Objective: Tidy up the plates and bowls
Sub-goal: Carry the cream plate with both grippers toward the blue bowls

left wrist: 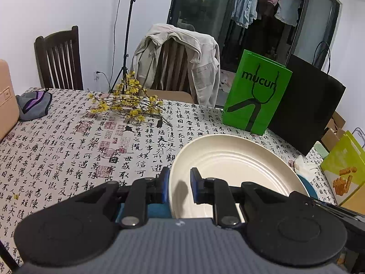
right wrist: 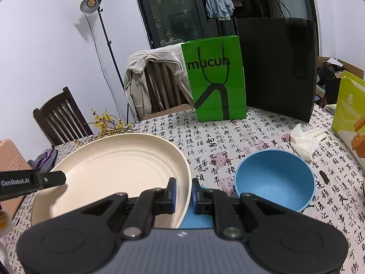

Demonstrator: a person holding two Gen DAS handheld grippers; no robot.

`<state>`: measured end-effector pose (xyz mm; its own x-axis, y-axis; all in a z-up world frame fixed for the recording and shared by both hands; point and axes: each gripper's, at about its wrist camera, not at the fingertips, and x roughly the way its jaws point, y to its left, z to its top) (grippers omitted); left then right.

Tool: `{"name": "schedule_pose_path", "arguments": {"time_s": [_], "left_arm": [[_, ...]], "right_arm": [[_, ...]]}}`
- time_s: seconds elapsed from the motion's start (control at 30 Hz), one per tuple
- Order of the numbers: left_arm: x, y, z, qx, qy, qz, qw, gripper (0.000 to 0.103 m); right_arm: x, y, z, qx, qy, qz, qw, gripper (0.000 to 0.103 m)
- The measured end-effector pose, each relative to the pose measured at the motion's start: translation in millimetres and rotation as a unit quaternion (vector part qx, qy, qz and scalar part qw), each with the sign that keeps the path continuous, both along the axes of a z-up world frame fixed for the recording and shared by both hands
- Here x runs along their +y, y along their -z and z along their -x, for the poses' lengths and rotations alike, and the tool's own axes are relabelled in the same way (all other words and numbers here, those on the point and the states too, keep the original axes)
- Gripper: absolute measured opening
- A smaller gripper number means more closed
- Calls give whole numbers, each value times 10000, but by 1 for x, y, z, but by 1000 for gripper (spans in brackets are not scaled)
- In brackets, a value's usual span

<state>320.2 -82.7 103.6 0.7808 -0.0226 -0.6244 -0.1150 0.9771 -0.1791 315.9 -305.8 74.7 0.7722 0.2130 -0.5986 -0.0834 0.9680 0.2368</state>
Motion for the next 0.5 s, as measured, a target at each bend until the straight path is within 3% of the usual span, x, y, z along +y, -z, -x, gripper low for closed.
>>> {"name": "schedule_pose_path", "arguments": {"time_s": [0.5], "left_arm": [[9,0,27,-55,-54,21,10000,19]], "right_arm": [[10,1,27,-17,-25,-32,10000,13]]}}
